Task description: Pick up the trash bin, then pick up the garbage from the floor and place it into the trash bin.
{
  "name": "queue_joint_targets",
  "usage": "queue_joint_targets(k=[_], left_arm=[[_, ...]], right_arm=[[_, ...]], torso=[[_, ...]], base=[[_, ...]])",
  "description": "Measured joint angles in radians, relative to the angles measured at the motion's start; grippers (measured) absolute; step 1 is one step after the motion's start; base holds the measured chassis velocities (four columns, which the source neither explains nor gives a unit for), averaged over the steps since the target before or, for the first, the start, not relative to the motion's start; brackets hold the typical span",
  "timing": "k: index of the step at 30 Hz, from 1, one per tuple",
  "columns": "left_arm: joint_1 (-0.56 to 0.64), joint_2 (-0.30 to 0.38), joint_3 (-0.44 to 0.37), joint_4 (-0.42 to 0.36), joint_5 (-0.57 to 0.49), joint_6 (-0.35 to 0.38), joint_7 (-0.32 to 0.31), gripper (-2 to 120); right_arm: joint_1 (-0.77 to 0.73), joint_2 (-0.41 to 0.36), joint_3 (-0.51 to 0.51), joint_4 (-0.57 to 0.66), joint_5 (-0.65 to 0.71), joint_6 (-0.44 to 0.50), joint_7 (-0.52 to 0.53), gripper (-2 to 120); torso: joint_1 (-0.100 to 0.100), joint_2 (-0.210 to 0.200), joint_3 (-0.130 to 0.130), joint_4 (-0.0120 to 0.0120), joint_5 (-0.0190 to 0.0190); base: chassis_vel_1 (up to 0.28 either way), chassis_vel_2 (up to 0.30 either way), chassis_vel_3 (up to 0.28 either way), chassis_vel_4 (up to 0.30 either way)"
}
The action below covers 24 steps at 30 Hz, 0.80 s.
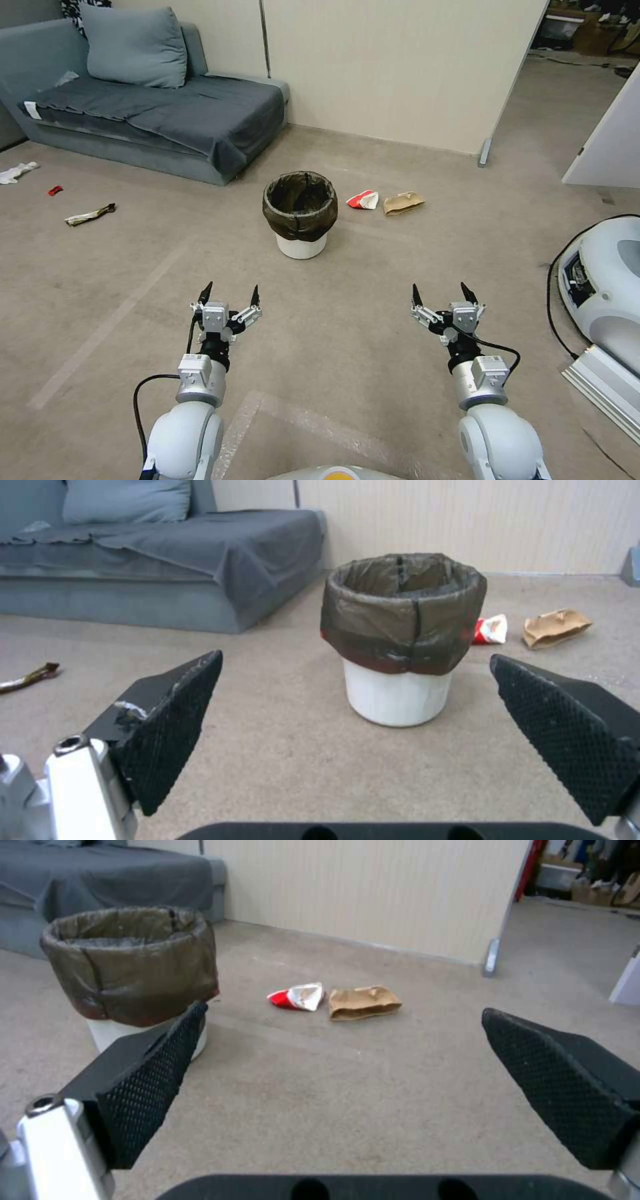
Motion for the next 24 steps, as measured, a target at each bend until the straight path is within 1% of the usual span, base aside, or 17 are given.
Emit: queue_joint_targets(k=[17,18,19,20,21,22,23,24], left_arm=[[0.004,0.000,0.000,0.000,0.000,0.000,0.000,100],[0.010,0.000,-0.001,-0.004,0.000,0.002,-0.001,100],[0.021,0.001,-0.002,-0.014,-0.001,0.007,-0.002,100],[0.051,0.004,-0.005,-0.038,-0.004,0.020,-0.006,100],[0.051,0.004,-0.005,-0.038,-0.004,0.020,-0.006,100],[0.092,0.008,-0.010,-0.070,-0.009,0.039,-0.013,100],[0.133,0.011,-0.015,-0.103,-0.014,0.058,-0.020,100],[0.133,0.011,-0.015,-0.103,-0.014,0.058,-0.020,100]], right_arm=[[-0.008,0.001,0.000,0.001,0.000,0.000,0.000,100],[-0.024,0.006,0.002,0.011,0.000,0.003,0.002,100],[-0.046,0.012,0.004,0.023,-0.002,0.006,0.005,100],[-0.079,0.022,0.009,0.040,-0.005,0.010,0.010,100],[-0.079,0.022,0.009,0.040,-0.005,0.010,0.010,100],[-0.122,0.030,0.011,0.057,-0.006,0.014,0.014,100],[-0.138,0.032,0.013,0.059,-0.006,0.014,0.016,100],[-0.138,0.032,0.013,0.059,-0.006,0.014,0.016,100]], torso=[[0.000,0.000,0.000,-0.0001,0.0001],[0.000,0.000,0.000,0.0004,-0.0001],[0.000,0.000,0.000,-0.0002,-0.0002],[0.000,0.000,0.000,-0.0003,0.0001],[0.000,0.000,0.000,-0.0003,0.0001],[0.000,0.000,0.000,-0.0007,-0.0002],[0.000,0.000,0.000,0.0000,-0.0003],[0.000,0.000,0.000,0.0000,-0.0003]], base=[[0.000,0.000,0.000,0.000],[0.000,0.000,0.000,0.000],[0.000,0.000,0.000,0.000],[0.000,0.000,0.000,0.000],[0.000,0.000,0.000,0.000],[0.000,0.000,0.000,0.000],[0.000,0.000,0.000,0.000],[0.000,0.000,0.000,0.000]])
